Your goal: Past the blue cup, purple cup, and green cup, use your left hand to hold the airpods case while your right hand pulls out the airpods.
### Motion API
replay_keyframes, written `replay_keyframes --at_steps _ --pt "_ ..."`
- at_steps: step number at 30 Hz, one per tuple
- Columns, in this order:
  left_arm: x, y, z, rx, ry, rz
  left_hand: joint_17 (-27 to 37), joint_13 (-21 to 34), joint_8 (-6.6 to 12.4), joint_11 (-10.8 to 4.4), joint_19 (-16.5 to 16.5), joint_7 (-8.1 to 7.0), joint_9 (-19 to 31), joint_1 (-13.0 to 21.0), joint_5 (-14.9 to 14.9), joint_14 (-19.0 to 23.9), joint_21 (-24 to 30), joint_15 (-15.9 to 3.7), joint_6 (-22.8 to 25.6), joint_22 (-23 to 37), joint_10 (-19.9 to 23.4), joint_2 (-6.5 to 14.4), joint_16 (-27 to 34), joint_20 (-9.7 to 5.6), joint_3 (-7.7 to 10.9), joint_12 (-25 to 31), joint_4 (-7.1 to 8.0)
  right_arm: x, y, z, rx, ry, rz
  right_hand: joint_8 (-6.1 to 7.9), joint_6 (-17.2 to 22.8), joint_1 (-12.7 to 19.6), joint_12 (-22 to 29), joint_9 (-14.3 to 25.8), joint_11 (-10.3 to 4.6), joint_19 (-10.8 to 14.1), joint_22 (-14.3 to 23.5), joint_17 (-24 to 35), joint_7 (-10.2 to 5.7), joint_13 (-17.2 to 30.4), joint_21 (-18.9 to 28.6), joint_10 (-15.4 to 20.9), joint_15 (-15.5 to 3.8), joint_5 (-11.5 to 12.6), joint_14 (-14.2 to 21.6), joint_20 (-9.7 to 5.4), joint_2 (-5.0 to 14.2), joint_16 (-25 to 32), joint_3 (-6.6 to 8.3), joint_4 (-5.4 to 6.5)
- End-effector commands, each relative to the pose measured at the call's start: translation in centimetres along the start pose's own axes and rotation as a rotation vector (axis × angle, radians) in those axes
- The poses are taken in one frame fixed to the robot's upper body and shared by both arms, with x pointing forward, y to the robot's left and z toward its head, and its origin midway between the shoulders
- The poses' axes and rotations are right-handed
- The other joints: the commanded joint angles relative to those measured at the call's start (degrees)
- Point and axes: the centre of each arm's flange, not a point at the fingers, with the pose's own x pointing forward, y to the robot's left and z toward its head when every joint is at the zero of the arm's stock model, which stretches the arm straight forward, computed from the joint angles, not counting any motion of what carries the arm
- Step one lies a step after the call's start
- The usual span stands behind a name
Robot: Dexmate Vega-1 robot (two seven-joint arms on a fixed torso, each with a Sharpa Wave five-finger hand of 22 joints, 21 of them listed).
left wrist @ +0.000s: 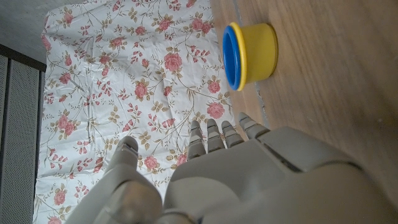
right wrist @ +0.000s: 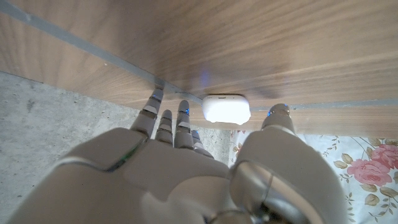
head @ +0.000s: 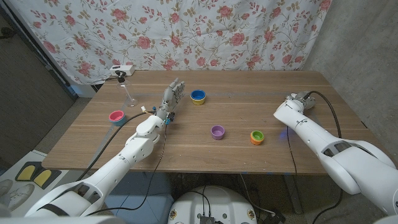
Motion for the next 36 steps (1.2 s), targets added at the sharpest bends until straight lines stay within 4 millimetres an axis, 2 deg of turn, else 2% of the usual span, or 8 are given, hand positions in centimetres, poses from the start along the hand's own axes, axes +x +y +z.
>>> replay_keyframes --at_steps 1,5,23,27,36 --pt "0.09 -0.4 -0.01 -0.005 0.0 -0.011 0.2 0.3 0.24 -0.17 0.5 0.25 0.2 -0.1 0.3 0.5 -0.1 0.11 0.4 0.1 0.6 0.3 0.3 -0.05 0.52 0.2 0.02 0.62 0.18 -0.62 0.004 0.01 0.019 0.34 -0.9 1.3 -0.2 0.2 -0.16 -0.5 0.0 0.1 0.35 -0.1 0.0 -0.7 0.11 0.6 -0.8 0.0 0.39 -0.2 0.69 -0.24" --pt "0.21 -0.54 -0.15 -0.054 -0.008 -0.025 0.2 0.3 0.31 0.11 0.5 0.17 0.2 -0.1 0.3 0.5 -0.1 0.13 0.6 0.1 0.5 0.3 0.3 -0.06 0.52 0.2 0.02 0.78 0.24 -0.75 0.008 0.015 0.018 0.36 -1.3 1.7 -0.2 0.2 -0.39 -0.8 0.0 0.1 0.28 -0.2 -0.1 -1.0 0.04 0.8 -0.9 -0.02 0.57 -0.2 1.01 -0.39" --pt "-0.19 -0.7 -0.17 -0.028 -0.003 -0.018 0.2 0.4 0.28 0.1 0.4 0.26 0.2 -0.2 0.3 0.5 -0.1 0.13 0.7 0.1 0.5 0.3 0.3 -0.01 0.53 0.2 0.03 1.27 0.69 -0.88 0.017 0.043 0.005 0.54 -1.5 1.8 0.1 0.2 -0.41 -1.0 0.1 0.1 0.28 -0.4 0.0 -0.9 0.1 0.9 -1.0 -0.06 0.76 0.0 1.3 -0.21" --pt "-0.22 -0.78 -0.21 -0.027 -0.004 -0.017 0.2 0.4 0.27 0.15 0.4 0.23 0.2 -0.2 0.3 0.5 -0.1 0.12 0.7 0.1 0.6 0.3 0.3 -0.04 0.53 0.2 0.03 1.31 0.8 -0.88 0.023 0.044 -0.008 0.99 -0.7 1.5 0.5 0.1 -0.7 -0.5 0.1 0.1 -0.16 -0.6 0.3 0.0 -0.11 1.2 -0.3 -0.19 1.1 0.4 1.48 0.12" --pt "-0.28 -0.96 -0.31 -0.028 0.0 -0.019 0.2 0.4 0.28 -0.03 0.4 0.28 0.2 -0.2 0.3 0.5 -0.1 0.13 0.8 0.1 0.6 0.3 0.3 0.0 0.53 0.2 0.03 1.42 0.89 -1.03 0.044 0.044 -0.019 1.14 -0.5 1.9 0.8 0.1 -0.53 -0.1 0.1 0.2 0.01 -0.7 0.5 0.5 -0.05 2.2 0.1 -0.18 1.94 0.6 2.24 0.1"
